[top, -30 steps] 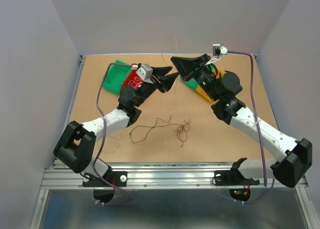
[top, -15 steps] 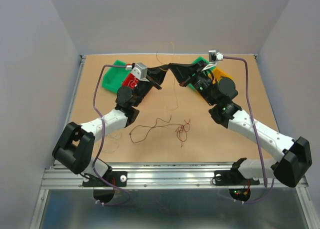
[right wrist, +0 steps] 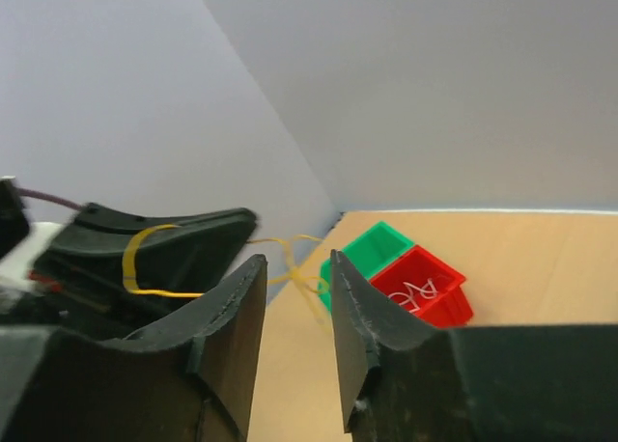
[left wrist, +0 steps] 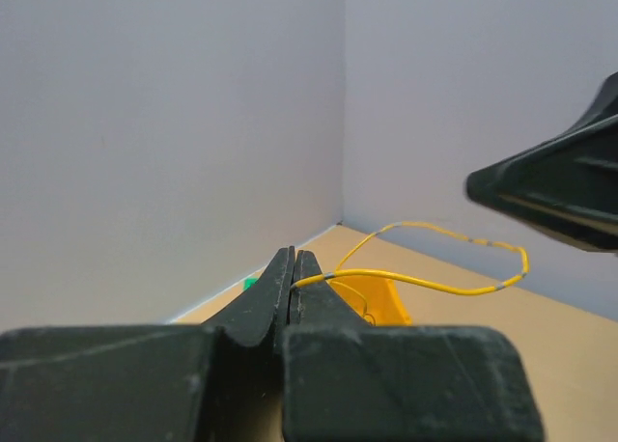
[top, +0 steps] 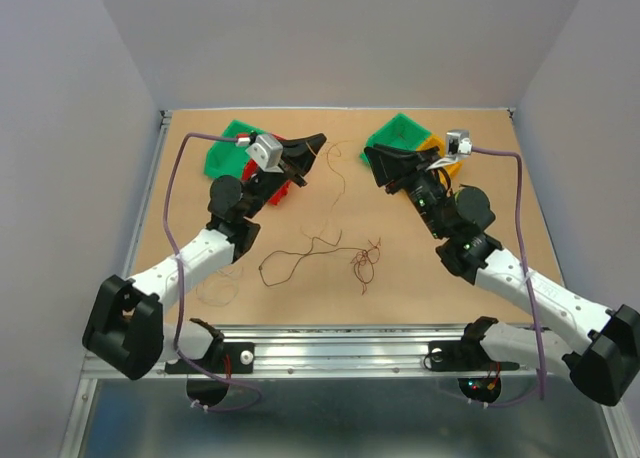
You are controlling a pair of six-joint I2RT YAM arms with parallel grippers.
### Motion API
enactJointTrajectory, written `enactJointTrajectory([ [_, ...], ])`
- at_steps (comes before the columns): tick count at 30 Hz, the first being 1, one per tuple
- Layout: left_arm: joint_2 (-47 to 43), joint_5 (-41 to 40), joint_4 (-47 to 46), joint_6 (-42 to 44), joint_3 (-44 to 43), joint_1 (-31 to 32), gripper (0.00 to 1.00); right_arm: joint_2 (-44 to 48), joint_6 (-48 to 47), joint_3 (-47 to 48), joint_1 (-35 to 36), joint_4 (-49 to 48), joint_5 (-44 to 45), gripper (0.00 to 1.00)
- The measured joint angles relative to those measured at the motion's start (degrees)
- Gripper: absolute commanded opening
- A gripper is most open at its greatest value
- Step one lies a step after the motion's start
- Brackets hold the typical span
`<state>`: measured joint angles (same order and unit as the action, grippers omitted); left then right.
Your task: Untangle the cables
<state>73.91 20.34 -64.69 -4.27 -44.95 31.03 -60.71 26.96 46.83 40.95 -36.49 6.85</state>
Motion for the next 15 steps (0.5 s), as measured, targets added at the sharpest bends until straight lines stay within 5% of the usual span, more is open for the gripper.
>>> enactJointTrajectory([
  [6, -6.86, 2.84, 2.71, 1.40, 0.57, 0.02, 0.00, 1.77, -3.72, -4.13, 0.00, 0.11, 1.95, 0.75],
  [15, -12.41, 3.15, 17.44, 3.41, -1.49, 0.00, 0.00, 2.12, -11.17, -14.47, 0.00, -2.60, -8.96, 0.88],
])
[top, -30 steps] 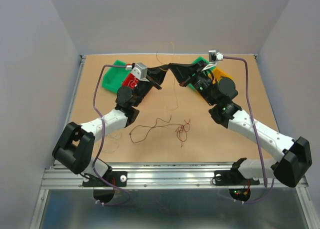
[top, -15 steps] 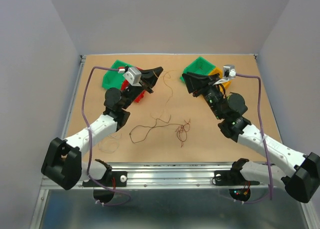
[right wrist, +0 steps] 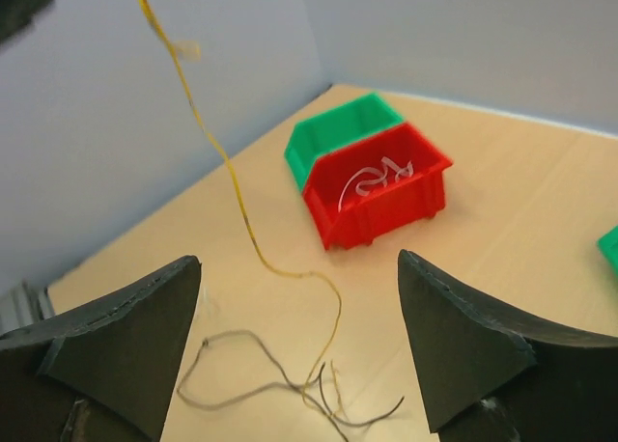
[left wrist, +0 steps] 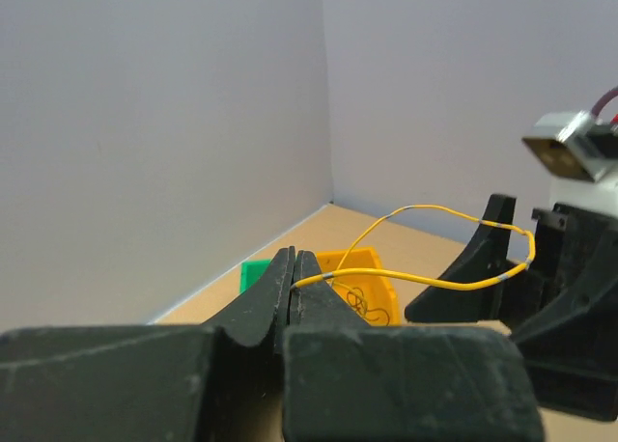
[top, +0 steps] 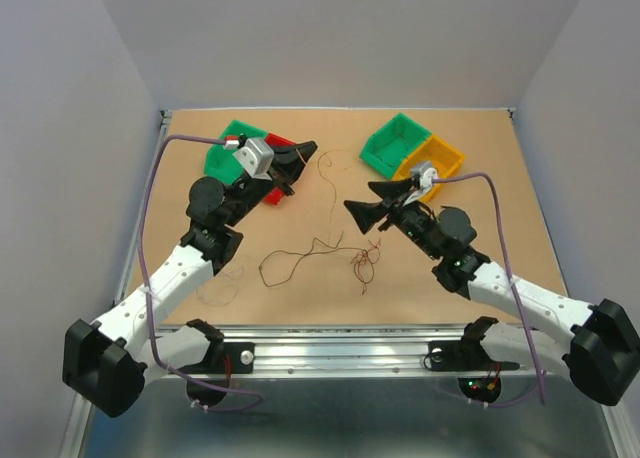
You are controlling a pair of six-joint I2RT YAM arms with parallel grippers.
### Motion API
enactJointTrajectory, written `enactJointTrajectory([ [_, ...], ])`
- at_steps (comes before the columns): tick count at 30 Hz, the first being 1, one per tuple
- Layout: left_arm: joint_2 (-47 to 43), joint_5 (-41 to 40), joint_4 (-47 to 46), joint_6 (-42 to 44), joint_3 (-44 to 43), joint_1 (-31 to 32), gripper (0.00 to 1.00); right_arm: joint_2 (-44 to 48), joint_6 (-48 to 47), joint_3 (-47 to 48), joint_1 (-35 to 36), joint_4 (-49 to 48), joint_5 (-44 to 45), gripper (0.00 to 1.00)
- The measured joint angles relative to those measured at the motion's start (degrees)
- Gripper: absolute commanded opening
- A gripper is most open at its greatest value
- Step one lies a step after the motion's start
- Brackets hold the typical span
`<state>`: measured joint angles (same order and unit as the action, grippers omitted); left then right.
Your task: Untangle the cables
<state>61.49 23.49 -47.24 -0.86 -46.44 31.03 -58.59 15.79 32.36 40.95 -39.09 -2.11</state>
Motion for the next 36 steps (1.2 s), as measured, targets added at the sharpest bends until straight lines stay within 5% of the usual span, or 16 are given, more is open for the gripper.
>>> enactJointTrajectory([
  [18, -9.60, -5.81, 14.75, 4.92, 1.09, -0.04, 0.00, -26.95, -6.84, 0.81, 0.59, -14.67, -22.23, 0.69],
  [21, -9.40, -5.79, 15.74, 4.90, 1.09, -0.13, 0.00, -29.77, -7.04, 3.61, 0.85, -16.22, -22.86, 0.46],
  [22, -9.22, -5.77, 15.93, 4.85, 1.09, -0.37, 0.00, -30.18, -6.99, 4.33, 0.96, -16.72, -22.88, 0.27],
  [23, -9.07, -5.79, 16.02, 4.83, 1.09, -0.42, 0.00, -30.71, -6.99, 5.42, 1.07, -17.25, -22.84, 0.19],
  [27, -7.41, -5.97, 16.94, 4.39, 1.09, -0.94, 0.00, -30.56, -7.19, 7.08, 1.18, -18.82, -22.32, 0.01],
  [34, 0.37, -5.88, 17.62, 2.95, 0.87, -2.36, 0.00, -22.21, -6.80, 6.78, 1.18, -18.56, -19.10, 0.01],
  [36, 2.32, -5.79, 18.36, 2.64, 0.87, -2.97, 0.00, -19.34, -6.78, 6.19, 1.18, -18.60, -18.45, 0.21],
])
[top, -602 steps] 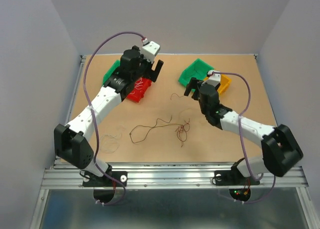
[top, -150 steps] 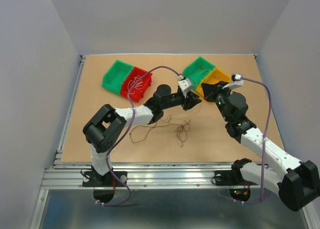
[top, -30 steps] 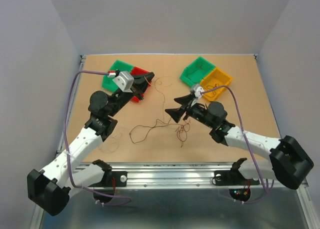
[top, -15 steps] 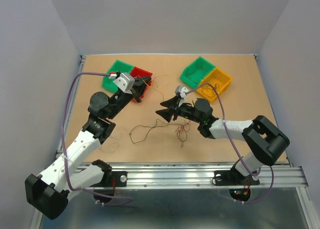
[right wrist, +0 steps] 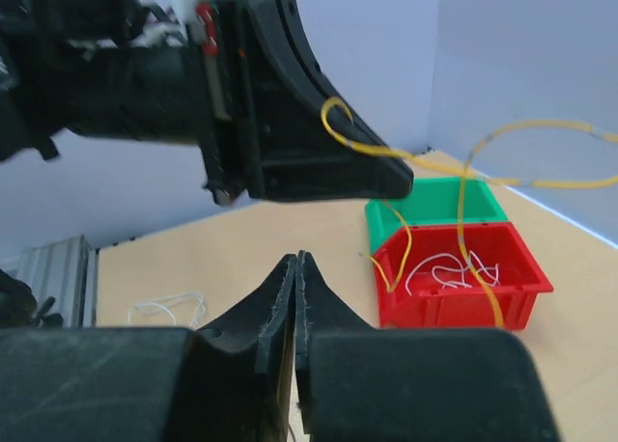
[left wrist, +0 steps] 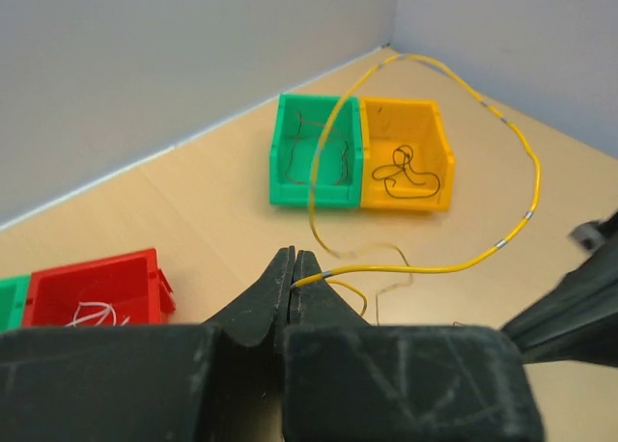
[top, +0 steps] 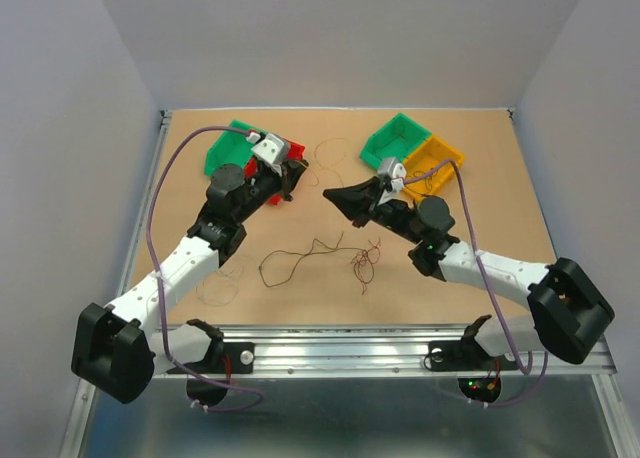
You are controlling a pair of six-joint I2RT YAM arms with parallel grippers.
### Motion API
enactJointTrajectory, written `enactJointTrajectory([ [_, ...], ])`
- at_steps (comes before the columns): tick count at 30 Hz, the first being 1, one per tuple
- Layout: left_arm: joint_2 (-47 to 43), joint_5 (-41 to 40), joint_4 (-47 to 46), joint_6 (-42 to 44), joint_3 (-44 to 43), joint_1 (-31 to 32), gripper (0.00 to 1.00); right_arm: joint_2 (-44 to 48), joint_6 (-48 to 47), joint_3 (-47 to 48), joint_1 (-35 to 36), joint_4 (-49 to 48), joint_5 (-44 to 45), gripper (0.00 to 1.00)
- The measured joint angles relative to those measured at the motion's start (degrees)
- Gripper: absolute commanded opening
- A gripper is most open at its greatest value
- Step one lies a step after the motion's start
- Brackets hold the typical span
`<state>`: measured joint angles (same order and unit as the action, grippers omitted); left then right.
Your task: Untangle the cables
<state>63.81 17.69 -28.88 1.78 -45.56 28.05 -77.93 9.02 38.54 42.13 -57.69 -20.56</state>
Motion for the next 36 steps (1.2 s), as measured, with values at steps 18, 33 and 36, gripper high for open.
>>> enactJointTrajectory([
  [18, -5.29, 2.97, -1.05, -1.20, 0.00, -1.18, 0.00, -4.17, -5.92, -3.28, 0.00, 6.10, 12.87, 0.81],
  [33, -6.58, 5.33, -1.25, -1.22, 0.11, -1.18, 0.00, -19.37, -7.63, 7.91, 0.00, 5.18, 9.86, 0.72],
  [36, -6.58, 5.64, -1.25, -1.22, 0.11, -1.18, 0.00, -21.42, -7.69, 9.84, 0.00, 4.09, 9.86, 0.17],
])
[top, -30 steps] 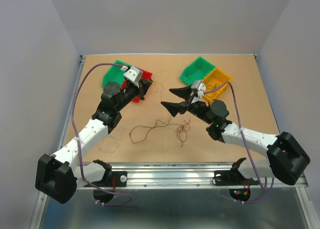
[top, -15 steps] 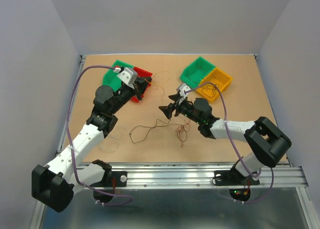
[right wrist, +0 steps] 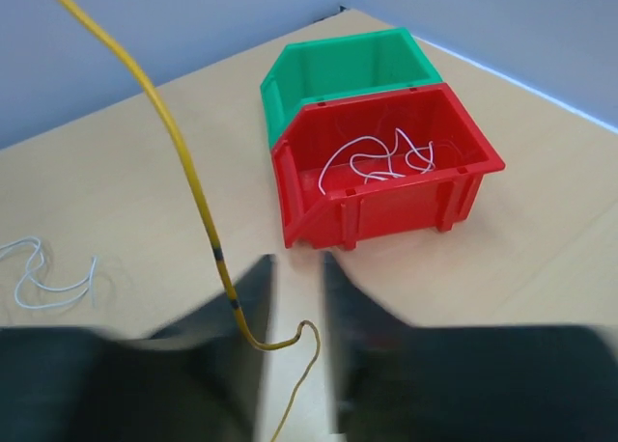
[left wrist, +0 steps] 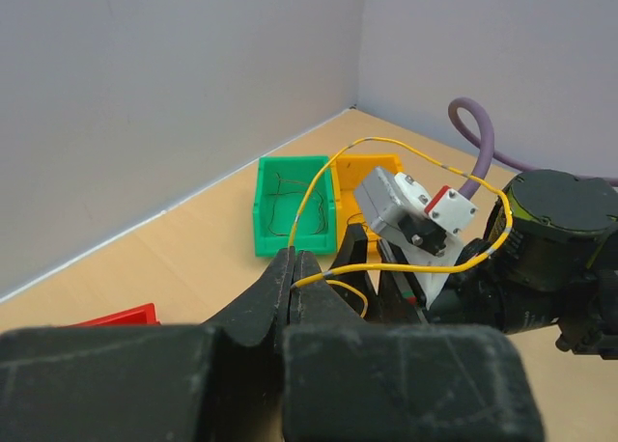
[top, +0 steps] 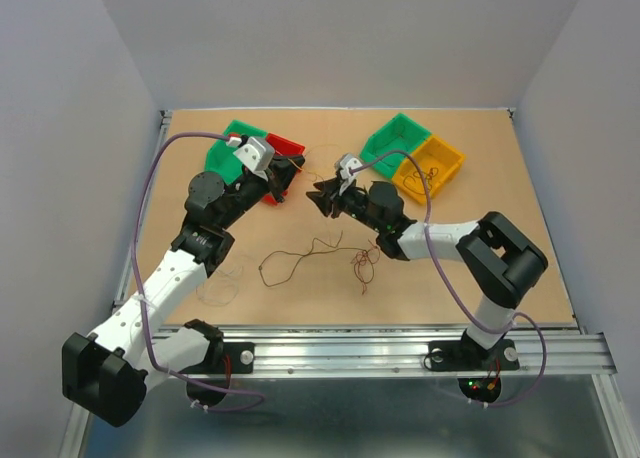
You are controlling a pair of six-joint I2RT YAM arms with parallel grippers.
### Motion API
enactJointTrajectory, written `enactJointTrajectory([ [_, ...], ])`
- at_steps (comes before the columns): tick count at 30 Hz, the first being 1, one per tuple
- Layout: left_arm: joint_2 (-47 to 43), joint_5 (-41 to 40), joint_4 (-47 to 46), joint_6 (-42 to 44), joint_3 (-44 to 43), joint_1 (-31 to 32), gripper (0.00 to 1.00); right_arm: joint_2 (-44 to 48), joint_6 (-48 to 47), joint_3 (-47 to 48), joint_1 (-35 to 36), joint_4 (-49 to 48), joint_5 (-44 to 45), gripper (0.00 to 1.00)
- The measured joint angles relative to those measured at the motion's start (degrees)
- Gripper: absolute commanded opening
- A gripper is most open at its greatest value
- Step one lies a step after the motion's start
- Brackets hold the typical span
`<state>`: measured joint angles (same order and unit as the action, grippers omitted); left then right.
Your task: Untangle the cables
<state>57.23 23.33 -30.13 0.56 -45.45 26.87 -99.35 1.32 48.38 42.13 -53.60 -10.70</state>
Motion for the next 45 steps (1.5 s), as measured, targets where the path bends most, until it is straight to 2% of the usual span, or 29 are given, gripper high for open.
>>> enactJointTrajectory([
  [1, 0.00, 0.02, 0.00, 0.00, 0.00, 0.00, 0.00, -0.61, -0.17, 0.35, 0.00, -0.55, -0.09, 0.06],
  [2, 0.00, 0.00, 0.02, 0.00, 0.00, 0.00, 0.00, -0.83, -0.07, 0.39, 0.00, -0.76, -0.15, 0.01],
  [7, 0.07, -1.51, 0.22, 0.00, 0.00, 0.02, 0.00, 0.68, 0.44, -0.66, 0.00, -1.16, -0.68, 0.01],
  [13, 4.13, -1.73, 1.81, 0.00, -1.36, 0.00, 0.00, 14.16, 2.58, -7.56, 0.00, -1.01, 0.35, 0.01],
  [17, 8.55, 0.79, 3.93, 0.04, -2.47, -0.04, 0.07, 23.04, 3.45, -8.61, 0.00, -1.05, 3.43, 0.01],
  [21, 10.10, 6.67, 5.22, 0.26, -2.54, -0.35, 0.15, 27.02, 3.48, -8.63, 0.00, -0.96, 6.64, 0.01],
  [31, 13.73, 22.71, 5.66, 0.42, -5.29, -0.35, 0.20, 27.41, 3.41, -8.63, 0.00, 0.66, 6.51, 0.01],
  [45, 17.92, 29.27, 6.40, 0.00, -6.47, -0.35, 0.37, 24.94, 3.43, -8.57, 0.00, 1.25, 2.84, 0.00],
])
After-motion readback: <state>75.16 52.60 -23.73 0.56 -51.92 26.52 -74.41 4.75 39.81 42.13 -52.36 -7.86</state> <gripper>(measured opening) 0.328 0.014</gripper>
